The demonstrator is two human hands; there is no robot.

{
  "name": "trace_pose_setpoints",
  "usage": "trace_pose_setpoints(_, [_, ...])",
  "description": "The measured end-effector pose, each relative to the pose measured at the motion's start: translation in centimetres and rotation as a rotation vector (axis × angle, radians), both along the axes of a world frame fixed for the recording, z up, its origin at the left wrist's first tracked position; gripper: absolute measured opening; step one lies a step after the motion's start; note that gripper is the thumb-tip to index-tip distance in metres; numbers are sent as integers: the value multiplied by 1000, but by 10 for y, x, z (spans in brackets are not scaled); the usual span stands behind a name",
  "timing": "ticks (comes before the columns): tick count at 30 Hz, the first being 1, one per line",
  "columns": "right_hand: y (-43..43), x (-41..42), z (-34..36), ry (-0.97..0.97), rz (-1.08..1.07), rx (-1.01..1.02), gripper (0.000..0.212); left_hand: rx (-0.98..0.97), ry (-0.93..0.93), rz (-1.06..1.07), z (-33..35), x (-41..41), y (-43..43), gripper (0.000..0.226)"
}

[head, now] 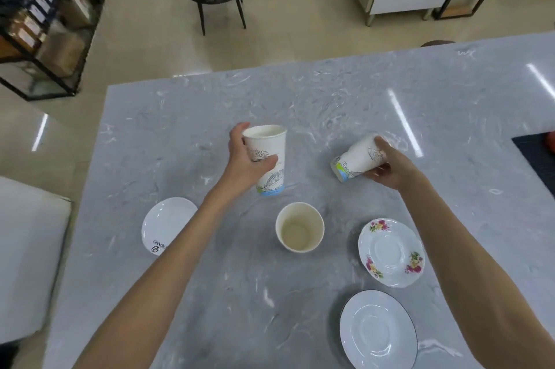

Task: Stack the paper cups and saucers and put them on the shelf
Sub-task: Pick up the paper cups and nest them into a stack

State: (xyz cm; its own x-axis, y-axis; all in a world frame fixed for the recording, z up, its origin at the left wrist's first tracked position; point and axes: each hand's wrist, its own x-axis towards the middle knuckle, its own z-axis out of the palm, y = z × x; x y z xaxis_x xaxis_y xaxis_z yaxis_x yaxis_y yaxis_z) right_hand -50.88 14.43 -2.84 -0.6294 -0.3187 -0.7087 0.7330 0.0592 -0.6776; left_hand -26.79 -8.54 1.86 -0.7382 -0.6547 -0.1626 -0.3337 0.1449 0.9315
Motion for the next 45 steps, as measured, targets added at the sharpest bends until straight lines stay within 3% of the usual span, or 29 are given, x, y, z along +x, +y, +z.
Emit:
trace_pose_setpoints(5, [-7,55,13,22,0,-260,36,267,335,220,39,98,39,94])
trace_pose_setpoints(8, [-6,87,11,-4,-7,-368,39,306,442,104,47,113,72,88])
trace_pose_setpoints(13, [-9,113,31,37,-35,-428,54,132,248,-101,15,90,123,86])
trace_pose_setpoints(17, [-7,118,57,123,-17,-418,31,-29,92,-106,-16,87,138,85])
trace_pose_setpoints(22, [7,126,115,419,170,-506,30,78,73,-227,-30,87,136,86])
trace_pose_setpoints(24, [19,138,134,569,303,-451,46,98,53,-283,-36,85,135,85])
trace_pose_setpoints(27, [37,161,145,836,537,-208,69,119,41,-251,-43,82,138,86])
trace_pose_setpoints(35, [41,202,76,1013,723,102,90,30,116,-153,-59,85,137,86])
trace_pose_setpoints(41, [34,218,35,763,717,38,103,-36,91,-176,-68,85,141,89])
trace_pose_setpoints(45, [21,239,24,819,700,78,103,-8,75,-77,-70,96,137,80])
